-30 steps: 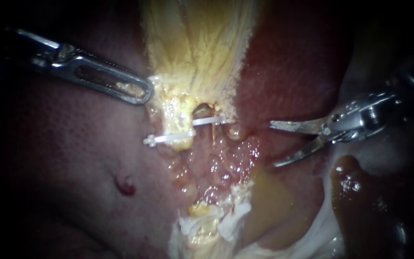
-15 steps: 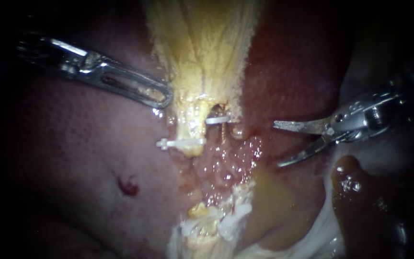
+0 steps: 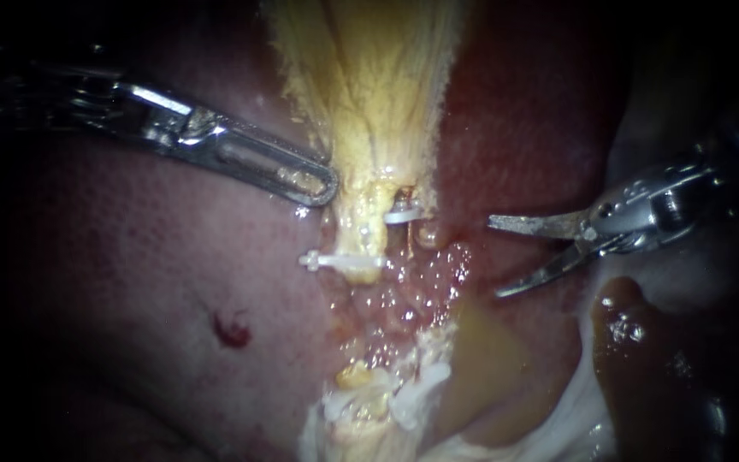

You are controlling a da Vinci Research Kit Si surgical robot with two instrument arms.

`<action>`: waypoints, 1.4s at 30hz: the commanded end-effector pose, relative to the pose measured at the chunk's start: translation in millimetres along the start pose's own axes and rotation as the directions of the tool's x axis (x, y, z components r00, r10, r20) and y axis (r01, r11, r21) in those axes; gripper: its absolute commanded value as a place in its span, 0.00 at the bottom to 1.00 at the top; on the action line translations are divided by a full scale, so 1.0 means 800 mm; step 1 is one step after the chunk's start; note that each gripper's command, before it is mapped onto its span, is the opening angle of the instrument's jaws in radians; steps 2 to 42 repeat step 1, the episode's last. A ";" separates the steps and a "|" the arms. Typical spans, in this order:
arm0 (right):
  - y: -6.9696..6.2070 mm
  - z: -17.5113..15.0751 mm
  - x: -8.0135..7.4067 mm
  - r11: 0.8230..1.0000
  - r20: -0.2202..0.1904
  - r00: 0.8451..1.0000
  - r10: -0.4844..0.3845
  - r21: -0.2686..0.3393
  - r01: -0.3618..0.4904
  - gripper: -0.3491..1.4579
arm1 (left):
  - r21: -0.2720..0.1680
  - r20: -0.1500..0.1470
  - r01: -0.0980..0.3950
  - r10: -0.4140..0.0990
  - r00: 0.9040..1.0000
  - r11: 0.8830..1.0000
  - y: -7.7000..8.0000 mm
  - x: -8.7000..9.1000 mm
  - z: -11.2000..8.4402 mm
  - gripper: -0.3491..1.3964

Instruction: Go back from the cut right tube

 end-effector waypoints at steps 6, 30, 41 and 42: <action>0.0000 0.0000 0.0000 1.000 0.000 1.000 0.000 0.000 0.000 0.99 | 0.001 0.000 0.000 0.000 1.000 1.000 0.0000 0.0000 0.0000 0.00; 0.0000 0.0000 0.0000 1.000 0.000 1.000 0.000 0.000 0.000 0.99 | 0.001 0.000 0.000 0.000 1.000 1.000 0.0000 0.0000 0.0000 0.00; 0.0000 0.0000 0.0000 1.000 0.000 1.000 0.000 0.000 0.000 0.99 | 0.001 0.000 0.000 0.000 1.000 1.000 0.0000 0.0000 0.0000 0.00; 0.0000 0.0000 0.0000 1.000 0.000 1.000 0.000 0.000 0.000 0.99 | 0.001 0.000 0.000 0.000 1.000 1.000 0.0000 0.0000 0.0000 0.00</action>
